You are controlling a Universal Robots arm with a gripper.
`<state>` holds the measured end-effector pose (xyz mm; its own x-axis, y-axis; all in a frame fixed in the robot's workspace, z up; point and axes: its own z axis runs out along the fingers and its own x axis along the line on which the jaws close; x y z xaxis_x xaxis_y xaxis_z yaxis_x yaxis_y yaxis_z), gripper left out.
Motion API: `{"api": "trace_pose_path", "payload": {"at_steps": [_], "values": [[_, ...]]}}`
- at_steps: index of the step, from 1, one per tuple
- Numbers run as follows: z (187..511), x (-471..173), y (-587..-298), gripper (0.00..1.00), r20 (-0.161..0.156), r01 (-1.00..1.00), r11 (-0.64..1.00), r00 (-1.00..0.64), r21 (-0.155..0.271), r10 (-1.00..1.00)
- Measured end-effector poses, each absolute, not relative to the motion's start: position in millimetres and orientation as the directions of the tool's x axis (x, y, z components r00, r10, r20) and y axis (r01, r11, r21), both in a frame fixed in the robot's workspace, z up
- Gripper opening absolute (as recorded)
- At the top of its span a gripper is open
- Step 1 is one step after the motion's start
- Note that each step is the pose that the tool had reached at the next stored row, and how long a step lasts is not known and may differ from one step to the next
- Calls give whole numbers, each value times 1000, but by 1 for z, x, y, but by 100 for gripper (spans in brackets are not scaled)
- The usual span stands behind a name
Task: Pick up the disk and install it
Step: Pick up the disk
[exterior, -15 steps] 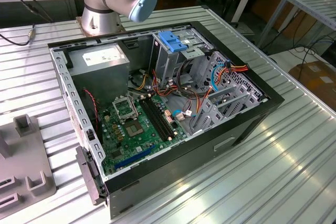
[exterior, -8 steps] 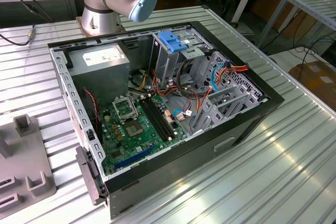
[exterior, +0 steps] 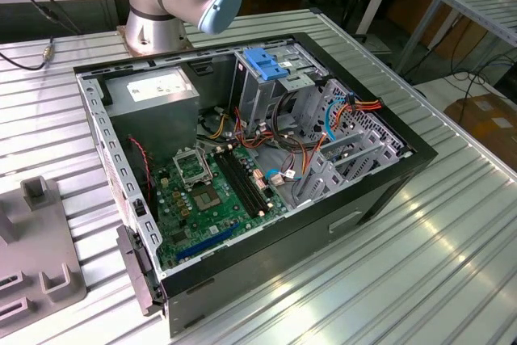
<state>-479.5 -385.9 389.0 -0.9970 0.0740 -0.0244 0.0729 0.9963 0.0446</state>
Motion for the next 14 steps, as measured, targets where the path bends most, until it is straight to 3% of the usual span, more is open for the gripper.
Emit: {"api": "trace_pose_path", "payload": {"at_steps": [14], "values": [[389, -479, -386, 10, -24, -73, 996, -997, 45, -72]]}}
